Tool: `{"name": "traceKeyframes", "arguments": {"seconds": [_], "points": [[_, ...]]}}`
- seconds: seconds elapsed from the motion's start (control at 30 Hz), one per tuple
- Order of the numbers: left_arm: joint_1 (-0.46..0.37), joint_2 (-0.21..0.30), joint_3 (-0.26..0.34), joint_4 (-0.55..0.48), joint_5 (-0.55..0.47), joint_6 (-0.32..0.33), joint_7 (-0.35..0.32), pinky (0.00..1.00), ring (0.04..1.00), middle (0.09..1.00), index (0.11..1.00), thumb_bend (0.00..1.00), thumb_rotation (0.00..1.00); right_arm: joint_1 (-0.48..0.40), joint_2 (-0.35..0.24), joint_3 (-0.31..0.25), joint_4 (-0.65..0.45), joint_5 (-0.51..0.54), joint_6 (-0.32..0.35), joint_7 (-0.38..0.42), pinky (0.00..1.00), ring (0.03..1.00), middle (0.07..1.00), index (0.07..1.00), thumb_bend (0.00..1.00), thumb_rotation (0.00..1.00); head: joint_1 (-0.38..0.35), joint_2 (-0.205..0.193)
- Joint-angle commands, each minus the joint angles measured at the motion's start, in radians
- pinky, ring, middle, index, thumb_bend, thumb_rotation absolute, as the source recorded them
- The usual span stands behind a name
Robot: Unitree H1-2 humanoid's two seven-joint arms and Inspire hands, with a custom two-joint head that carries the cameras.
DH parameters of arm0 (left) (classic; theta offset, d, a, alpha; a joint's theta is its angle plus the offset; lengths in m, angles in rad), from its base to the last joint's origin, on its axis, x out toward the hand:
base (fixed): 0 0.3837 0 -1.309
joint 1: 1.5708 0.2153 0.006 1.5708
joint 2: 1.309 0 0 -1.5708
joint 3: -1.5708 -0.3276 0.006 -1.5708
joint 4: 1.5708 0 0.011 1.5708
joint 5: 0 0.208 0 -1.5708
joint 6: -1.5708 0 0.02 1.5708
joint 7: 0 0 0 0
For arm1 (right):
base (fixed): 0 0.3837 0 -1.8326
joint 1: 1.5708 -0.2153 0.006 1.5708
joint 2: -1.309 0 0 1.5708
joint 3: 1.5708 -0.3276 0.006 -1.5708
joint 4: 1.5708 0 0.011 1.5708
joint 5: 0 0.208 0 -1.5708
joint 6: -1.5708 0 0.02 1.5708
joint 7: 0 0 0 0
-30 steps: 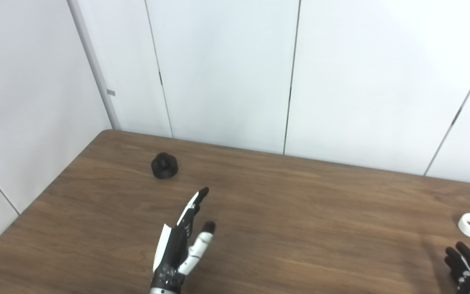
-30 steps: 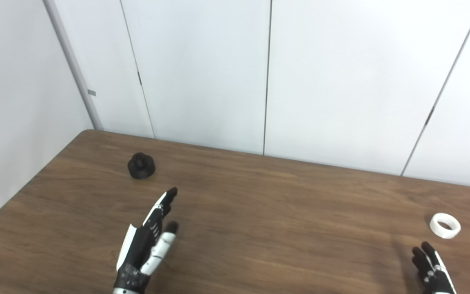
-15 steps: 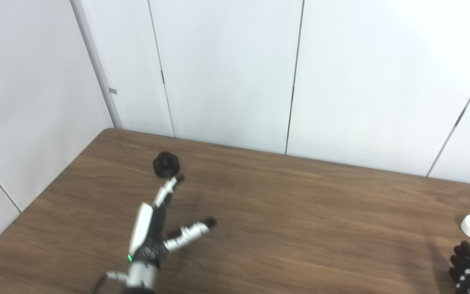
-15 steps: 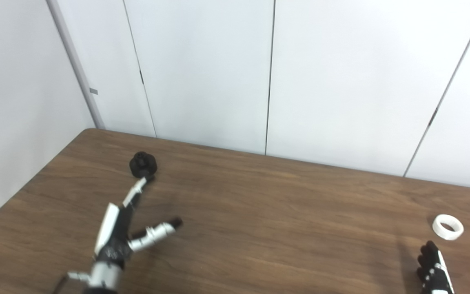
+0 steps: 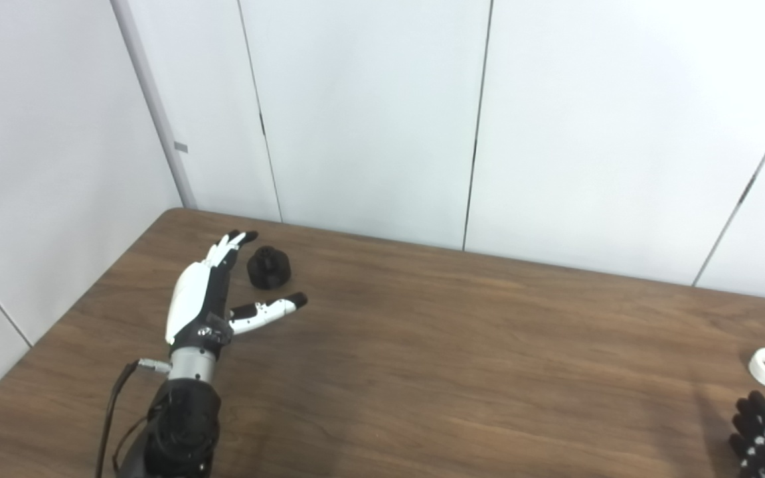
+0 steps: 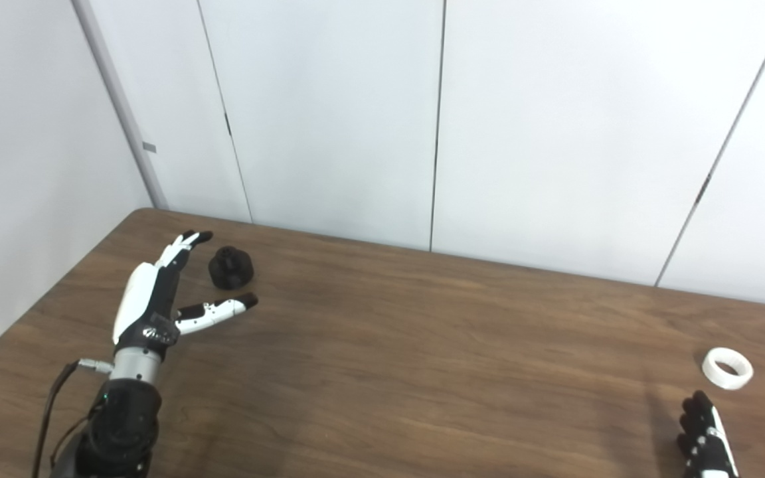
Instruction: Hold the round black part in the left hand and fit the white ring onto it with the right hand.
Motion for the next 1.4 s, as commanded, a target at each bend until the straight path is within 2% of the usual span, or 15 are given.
{"name": "traceKeyframes", "arguments": {"seconds": [0.0, 0.1, 0.27, 0.6, 0.77, 0.9, 1.0, 1.13, 1.37], "points": [[-0.068, 0.051, 0.011, 0.021, 0.027, 0.008, 0.020, 1.00, 1.000, 0.976, 0.896, 0.98, 0.40, 0.002, 0.015, 0.009, 0.000, 0.007, -0.011, -0.001, 1.00, 0.989, 0.980, 0.997, 0.63, 1.00, -0.002, 0.001], [-0.106, 0.087, 0.004, 0.089, 0.053, 0.015, 0.033, 1.00, 1.000, 0.976, 0.885, 0.98, 0.41, 0.004, 0.020, 0.011, -0.005, -0.001, -0.008, -0.006, 1.00, 0.990, 0.979, 0.996, 0.60, 1.00, -0.005, 0.003], [-0.170, 0.134, -0.012, 0.212, 0.080, 0.029, 0.051, 1.00, 1.000, 0.988, 0.875, 1.00, 0.41, 0.008, 0.023, 0.018, -0.019, -0.014, 0.002, -0.014, 1.00, 0.991, 0.981, 0.997, 0.62, 1.00, -0.007, 0.003], [-0.288, 0.210, -0.093, 0.433, 0.104, 0.065, 0.036, 1.00, 1.000, 1.000, 0.881, 1.00, 0.44, 0.013, 0.028, 0.023, -0.029, -0.032, -0.007, -0.025, 1.00, 0.987, 0.975, 0.994, 0.58, 1.00, -0.018, 0.009], [-0.326, 0.223, -0.133, 0.503, 0.100, 0.069, 0.036, 1.00, 1.000, 1.000, 0.871, 1.00, 0.44, 0.016, 0.032, 0.022, -0.038, -0.029, -0.004, -0.028, 1.00, 0.981, 0.971, 0.993, 0.56, 1.00, -0.023, 0.013], [-0.359, 0.226, -0.157, 0.533, 0.068, 0.105, -0.031, 1.00, 1.000, 1.000, 0.889, 1.00, 0.49, 0.022, 0.034, 0.023, -0.053, -0.027, 0.007, -0.030, 1.00, 0.986, 0.974, 0.994, 0.54, 1.00, -0.026, 0.015], [-0.378, 0.227, -0.171, 0.554, 0.055, 0.116, -0.057, 1.00, 1.000, 1.000, 0.889, 1.00, 0.50, 0.026, 0.035, 0.026, -0.063, -0.030, 0.016, -0.030, 1.00, 0.986, 0.973, 0.994, 0.52, 1.00, -0.030, 0.016], [-0.395, 0.228, -0.190, 0.576, 0.047, 0.127, -0.073, 1.00, 1.000, 1.000, 0.879, 1.00, 0.50, 0.034, 0.038, 0.028, -0.084, -0.036, 0.047, -0.034, 1.00, 0.994, 0.970, 0.995, 0.53, 1.00, -0.032, 0.019], [-0.406, 0.223, -0.216, 0.597, 0.042, 0.127, -0.080, 1.00, 1.000, 1.000, 0.868, 1.00, 0.49, 0.037, 0.040, 0.031, -0.097, -0.043, 0.051, -0.041, 1.00, 0.989, 0.968, 0.998, 0.48, 1.00, -0.034, 0.020]]}}
